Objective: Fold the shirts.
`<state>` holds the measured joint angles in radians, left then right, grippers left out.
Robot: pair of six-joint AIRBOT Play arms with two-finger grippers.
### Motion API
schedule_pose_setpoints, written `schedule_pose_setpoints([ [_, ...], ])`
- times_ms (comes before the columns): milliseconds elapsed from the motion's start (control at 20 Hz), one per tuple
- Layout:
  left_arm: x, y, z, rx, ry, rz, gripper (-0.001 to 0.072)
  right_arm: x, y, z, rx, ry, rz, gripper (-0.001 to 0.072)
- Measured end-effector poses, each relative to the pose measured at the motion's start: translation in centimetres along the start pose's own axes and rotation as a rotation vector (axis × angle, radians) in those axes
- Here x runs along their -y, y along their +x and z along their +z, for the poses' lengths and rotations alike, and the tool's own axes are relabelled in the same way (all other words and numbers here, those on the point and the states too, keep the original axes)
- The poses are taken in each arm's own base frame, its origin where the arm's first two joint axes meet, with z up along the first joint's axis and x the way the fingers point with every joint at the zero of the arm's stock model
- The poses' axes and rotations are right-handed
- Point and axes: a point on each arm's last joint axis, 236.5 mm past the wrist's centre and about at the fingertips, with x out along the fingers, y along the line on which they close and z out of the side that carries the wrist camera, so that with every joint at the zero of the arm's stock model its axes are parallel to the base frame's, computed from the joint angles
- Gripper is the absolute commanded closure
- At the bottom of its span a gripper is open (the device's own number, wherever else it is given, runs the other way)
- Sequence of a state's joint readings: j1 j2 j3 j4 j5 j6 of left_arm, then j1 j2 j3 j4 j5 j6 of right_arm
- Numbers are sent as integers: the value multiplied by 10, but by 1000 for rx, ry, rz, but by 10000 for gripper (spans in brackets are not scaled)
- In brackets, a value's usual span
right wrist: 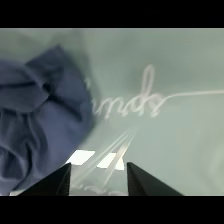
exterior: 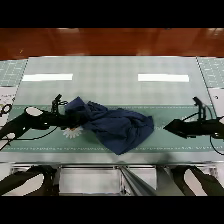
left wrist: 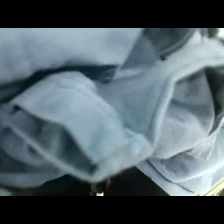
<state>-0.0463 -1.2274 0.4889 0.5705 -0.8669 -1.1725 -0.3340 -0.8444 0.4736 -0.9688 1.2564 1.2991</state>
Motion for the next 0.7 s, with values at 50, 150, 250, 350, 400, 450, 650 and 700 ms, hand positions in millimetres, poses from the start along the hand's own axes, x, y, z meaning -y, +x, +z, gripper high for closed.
schedule_pose_setpoints([
  [50, 3, 1, 2, 0, 17, -6, 684, -6, 8, -10, -34, -10, 14, 305],
  [150, 8, 1, 4, -7, 38, -18, 684, -19, 23, -28, -102, -20, 40, 305],
  [250, 10, 1, 4, -10, 51, -25, 684, -29, 38, -44, -174, -37, 51, 305],
  [350, 12, 1, 5, -9, 58, -30, 684, -37, 52, -58, -238, -52, 50, 305],
  [400, 13, 1, 4, -14, 60, -33, 684, -40, 59, -62, -257, -52, 51, 305],
  [450, 14, 1, 5, -14, 63, -34, 684, -45, 66, -63, -261, -49, 58, 305],
  [650, 15, 0, 4, -16, 64, -37, 684, -69, 92, -54, -236, -26, 117, 305],
  [700, 15, 0, 4, -16, 63, -37, 684, -75, 98, -52, -228, -24, 131, 305],
])
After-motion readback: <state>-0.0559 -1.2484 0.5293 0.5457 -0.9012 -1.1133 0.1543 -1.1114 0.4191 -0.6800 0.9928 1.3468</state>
